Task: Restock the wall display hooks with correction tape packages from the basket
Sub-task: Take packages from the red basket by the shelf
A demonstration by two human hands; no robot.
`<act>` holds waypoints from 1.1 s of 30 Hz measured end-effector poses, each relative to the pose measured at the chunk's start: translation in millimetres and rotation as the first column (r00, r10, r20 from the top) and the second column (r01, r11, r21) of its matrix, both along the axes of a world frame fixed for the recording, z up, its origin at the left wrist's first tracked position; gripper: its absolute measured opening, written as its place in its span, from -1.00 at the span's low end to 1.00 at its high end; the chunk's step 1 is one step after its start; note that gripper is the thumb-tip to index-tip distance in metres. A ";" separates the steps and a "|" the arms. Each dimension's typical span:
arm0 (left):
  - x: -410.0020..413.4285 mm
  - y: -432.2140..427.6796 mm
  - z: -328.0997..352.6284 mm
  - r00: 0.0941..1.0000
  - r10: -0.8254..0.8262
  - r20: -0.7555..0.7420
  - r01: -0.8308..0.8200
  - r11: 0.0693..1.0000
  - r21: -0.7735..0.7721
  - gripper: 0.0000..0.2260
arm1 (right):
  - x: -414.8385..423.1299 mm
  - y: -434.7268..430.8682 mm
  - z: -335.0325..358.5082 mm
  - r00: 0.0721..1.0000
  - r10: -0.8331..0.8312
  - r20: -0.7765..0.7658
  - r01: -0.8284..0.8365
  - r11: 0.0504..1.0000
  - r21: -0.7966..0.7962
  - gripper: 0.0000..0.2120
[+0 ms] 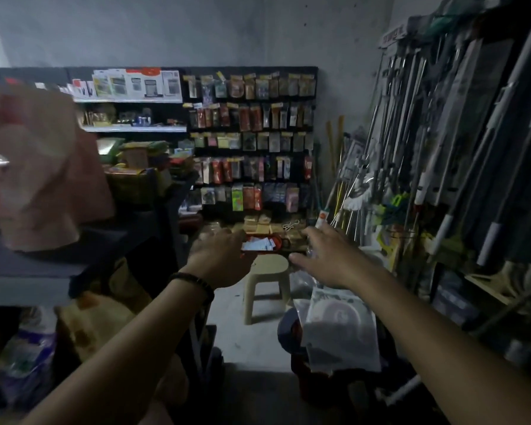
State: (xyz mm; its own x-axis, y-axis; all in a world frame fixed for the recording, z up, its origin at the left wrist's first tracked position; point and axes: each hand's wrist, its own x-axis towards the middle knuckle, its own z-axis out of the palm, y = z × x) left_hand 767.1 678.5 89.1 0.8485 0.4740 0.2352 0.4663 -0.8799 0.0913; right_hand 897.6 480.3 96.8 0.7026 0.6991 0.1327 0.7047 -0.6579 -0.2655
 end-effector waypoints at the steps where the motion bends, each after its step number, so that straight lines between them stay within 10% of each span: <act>1: 15.6 11.8 -0.5 1.000 -0.006 -0.013 0.006 1.000 -0.007 -0.47 | 15.7 14.5 -2.0 1.000 0.000 0.001 0.000 1.000 -0.010 -0.24; 33: 530.1 428.5 -47.3 0.991 0.125 -0.047 -0.128 0.989 -0.077 -0.53 | 556.7 475.6 -52.8 0.991 0.130 -0.038 -0.133 0.989 -0.066 -0.25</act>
State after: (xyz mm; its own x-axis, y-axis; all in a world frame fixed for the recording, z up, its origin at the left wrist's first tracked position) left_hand 1297.3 1107.1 41.7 0.7890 0.5939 0.1575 0.5782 -0.8044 0.1367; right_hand 1454.3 955.8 43.9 0.6072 0.7923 0.0596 0.7778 -0.5775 -0.2480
